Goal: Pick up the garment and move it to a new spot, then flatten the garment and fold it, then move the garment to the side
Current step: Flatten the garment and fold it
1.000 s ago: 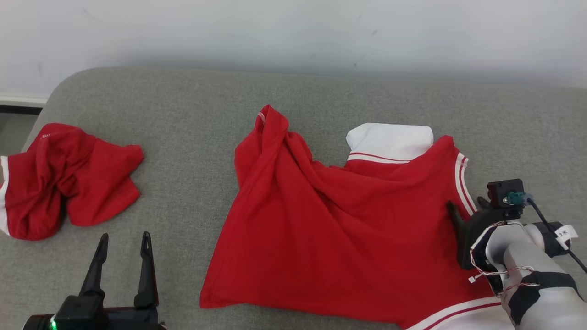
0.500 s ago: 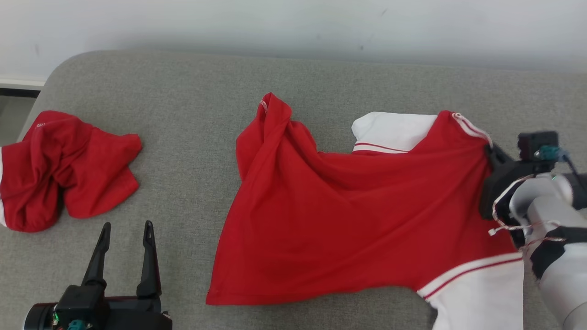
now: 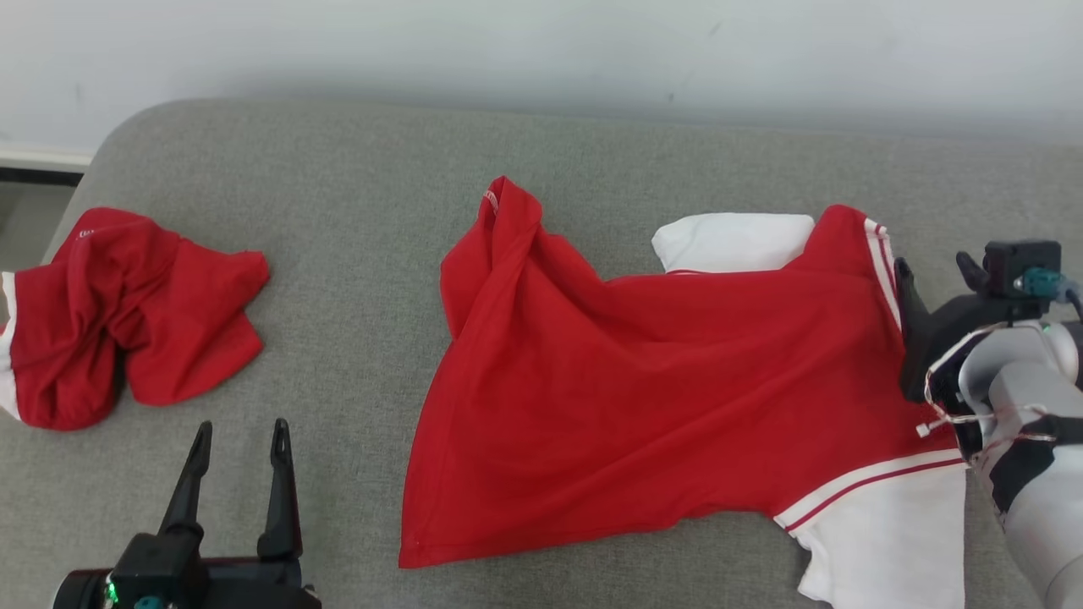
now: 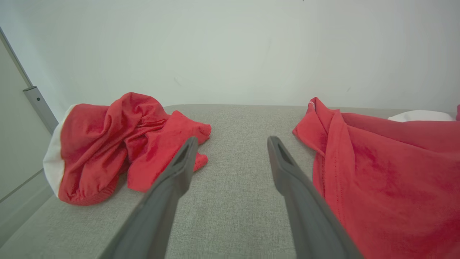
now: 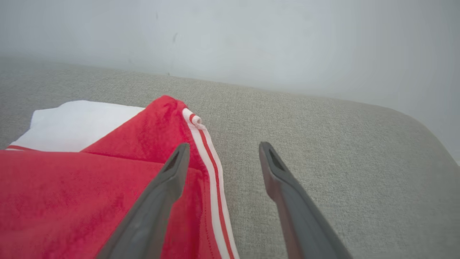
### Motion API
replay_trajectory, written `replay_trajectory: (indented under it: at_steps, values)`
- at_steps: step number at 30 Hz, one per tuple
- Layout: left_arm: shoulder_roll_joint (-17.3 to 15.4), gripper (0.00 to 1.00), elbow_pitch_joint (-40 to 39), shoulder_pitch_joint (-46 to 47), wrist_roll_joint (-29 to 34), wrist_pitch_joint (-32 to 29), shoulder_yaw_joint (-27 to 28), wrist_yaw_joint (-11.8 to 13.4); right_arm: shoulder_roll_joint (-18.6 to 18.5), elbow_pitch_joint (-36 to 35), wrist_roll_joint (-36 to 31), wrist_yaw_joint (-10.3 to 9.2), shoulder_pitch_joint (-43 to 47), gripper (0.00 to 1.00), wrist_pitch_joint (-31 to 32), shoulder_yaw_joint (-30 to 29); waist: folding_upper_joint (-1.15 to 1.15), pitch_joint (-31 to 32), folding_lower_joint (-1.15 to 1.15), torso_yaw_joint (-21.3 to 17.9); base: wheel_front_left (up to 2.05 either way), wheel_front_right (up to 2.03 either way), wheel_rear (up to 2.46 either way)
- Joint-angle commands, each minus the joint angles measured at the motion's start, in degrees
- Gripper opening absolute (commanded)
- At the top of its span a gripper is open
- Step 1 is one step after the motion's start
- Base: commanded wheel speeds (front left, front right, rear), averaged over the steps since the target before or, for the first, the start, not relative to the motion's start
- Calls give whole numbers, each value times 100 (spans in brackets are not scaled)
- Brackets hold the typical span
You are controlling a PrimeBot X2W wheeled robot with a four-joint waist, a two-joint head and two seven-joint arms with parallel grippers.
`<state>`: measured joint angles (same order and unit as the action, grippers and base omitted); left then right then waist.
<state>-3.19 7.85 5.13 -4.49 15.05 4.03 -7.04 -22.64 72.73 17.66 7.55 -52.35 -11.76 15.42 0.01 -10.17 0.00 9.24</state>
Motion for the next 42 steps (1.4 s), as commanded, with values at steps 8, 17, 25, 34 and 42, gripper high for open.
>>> replay_trajectory:
  at_steps: [8,17,25,34,42]
  values:
    - [-4,100,24,-446,65,18,210,-16,-101,-565,77,-15,691,100,-343,-72,-1,661,0,-416,0,0,0]
    - [-35,100,-1,-667,92,18,348,-28,-69,-2614,-233,-15,2034,100,-346,-1009,-1,835,0,-673,0,0,0]
    - [-53,100,56,-806,149,18,401,-29,569,-4453,-609,-15,3543,100,-346,-1940,-1,974,0,-786,0,0,0]
    - [-42,100,131,-849,173,18,366,-32,1241,-5709,-757,-15,4705,100,-338,-2368,-1,1057,0,-835,0,0,0]
    - [-46,100,179,-878,145,18,320,-39,1584,-6228,-882,-15,5411,100,-337,-2508,-1,1138,0,-887,0,0,0]
